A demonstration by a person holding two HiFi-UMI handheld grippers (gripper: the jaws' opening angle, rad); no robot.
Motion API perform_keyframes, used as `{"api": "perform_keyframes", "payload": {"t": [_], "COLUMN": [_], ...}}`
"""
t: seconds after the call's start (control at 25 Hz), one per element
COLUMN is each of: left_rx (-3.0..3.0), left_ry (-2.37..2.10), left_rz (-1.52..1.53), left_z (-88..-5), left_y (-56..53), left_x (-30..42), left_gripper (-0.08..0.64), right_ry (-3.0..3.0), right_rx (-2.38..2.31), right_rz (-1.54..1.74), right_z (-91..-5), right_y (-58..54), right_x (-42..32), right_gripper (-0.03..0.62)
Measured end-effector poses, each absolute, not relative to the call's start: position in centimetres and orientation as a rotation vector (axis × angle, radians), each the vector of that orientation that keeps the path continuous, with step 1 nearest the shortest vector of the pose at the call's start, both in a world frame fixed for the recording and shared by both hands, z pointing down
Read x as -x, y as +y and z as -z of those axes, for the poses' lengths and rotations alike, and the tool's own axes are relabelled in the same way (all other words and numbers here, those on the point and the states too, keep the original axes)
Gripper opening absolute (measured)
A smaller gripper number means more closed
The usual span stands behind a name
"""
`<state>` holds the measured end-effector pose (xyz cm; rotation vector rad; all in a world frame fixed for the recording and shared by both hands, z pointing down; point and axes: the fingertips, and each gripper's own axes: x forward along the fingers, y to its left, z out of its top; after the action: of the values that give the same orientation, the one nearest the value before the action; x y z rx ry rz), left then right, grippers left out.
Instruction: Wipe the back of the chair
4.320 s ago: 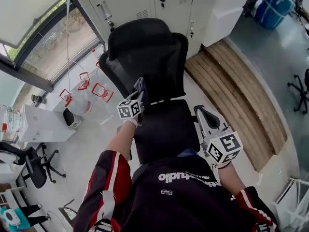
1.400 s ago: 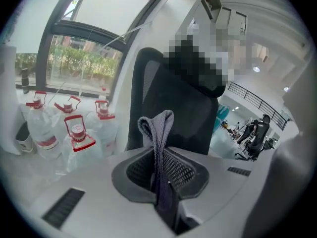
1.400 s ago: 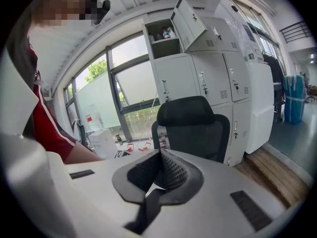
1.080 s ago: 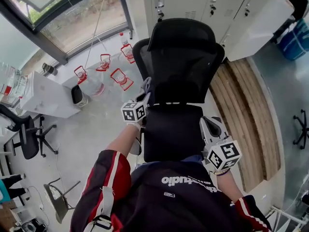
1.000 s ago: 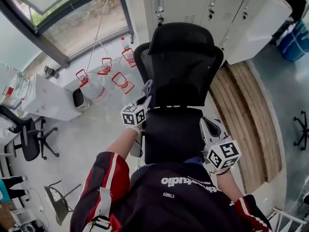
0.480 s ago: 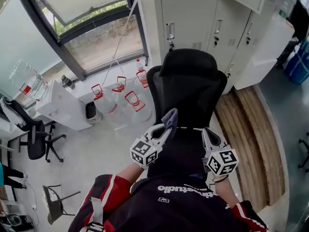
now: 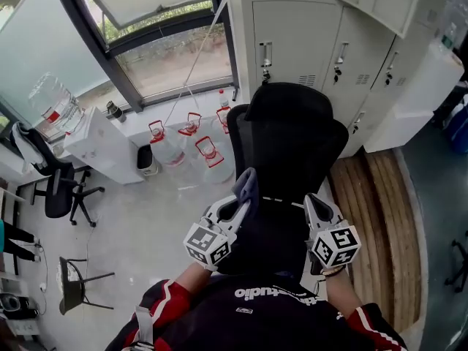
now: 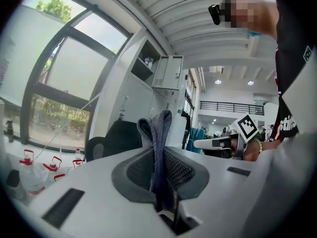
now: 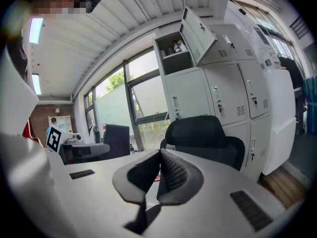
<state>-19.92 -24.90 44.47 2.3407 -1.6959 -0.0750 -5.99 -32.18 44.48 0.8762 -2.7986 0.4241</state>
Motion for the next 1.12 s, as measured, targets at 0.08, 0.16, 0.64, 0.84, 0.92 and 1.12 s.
{"api": "perform_keyframes", "payload": {"t": [0.08, 0.16, 0.64, 0.84, 0.92, 1.12], "left_rx": [-2.316, -2.305, -2.380, -2.372, -2.374, -2.407], "left_ry": [-1.728, -1.737, -1.642, -1.590, -1.571, -1.549], "left_rz": [0.085, 0.086, 0.149, 0.174, 0.191, 0.241], "left_z": [-44.2, -44.0, -42.8, -44.2, -44.1, -42.4], "left_y": [-24.6, -23.8, -8.8, -0.4, 2.1, 7.2], "left_x": [20.3, 20.4, 20.7, 20.8, 20.5, 18.1], "left_gripper": [0.054, 0.054, 0.054, 0.054, 0.054, 0.054], "right_ry": [-2.806, -2.818, -2.802, -2.742, -2.723, -2.727], "right_rx": [-0.859, -0.847, -0.921, -0.978, -1.008, -1.041], "right_rz": [-0.431, -0.427, -0.398, -0.425, -0.406, -0.373], "right_z": [-44.5, -44.3, -42.9, -43.9, -43.5, -42.0], "right_y": [-32.3, -31.5, -14.1, -4.8, -2.2, 2.9], "right_x": [5.8, 5.8, 6.4, 5.3, 4.4, 1.6], "right_gripper": [0.014, 0.014, 0.014, 0.014, 0.014, 0.014]}}
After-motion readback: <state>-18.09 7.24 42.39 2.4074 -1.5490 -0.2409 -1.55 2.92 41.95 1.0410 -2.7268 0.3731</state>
